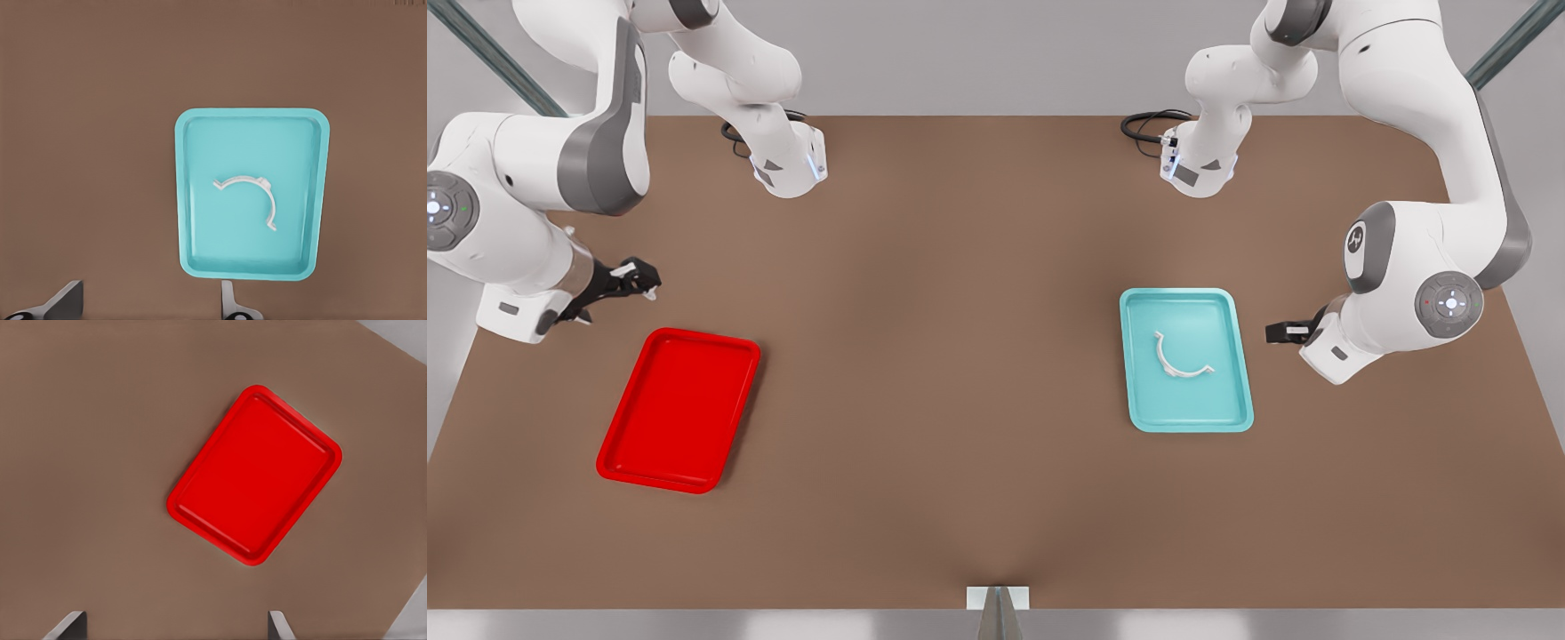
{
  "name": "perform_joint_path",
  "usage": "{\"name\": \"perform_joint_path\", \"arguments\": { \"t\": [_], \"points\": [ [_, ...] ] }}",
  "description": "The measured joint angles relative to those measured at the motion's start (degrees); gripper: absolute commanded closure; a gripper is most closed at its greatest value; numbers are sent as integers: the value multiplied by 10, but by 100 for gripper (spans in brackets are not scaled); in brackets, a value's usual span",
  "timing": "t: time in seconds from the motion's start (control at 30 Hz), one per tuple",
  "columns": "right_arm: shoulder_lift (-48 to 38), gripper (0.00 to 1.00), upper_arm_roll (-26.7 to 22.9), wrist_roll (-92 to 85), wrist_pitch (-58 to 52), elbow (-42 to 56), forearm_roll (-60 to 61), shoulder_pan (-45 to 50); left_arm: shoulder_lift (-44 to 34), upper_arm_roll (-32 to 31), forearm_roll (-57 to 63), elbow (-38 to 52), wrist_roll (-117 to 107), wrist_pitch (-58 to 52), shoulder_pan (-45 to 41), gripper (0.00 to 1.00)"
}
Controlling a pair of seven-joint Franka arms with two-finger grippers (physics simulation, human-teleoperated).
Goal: Take the drainage pipe clamp from the left arm, pass it to the right arm, and place it in the plate on the right side
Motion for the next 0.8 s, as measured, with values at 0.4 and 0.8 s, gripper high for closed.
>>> {"name": "perform_joint_path", "arguments": {
  "t": [0.4, 0.8],
  "points": [
    [31, 0, -7, 67, 13, 19, -1, -13, 87, 26, -3, -102, -28, 118, -69, 0],
    [31, 0, -11, 99, 38, 24, 7, -18, 112, 29, -8, -251, 249, 367, -70, 0]
  ]
}}
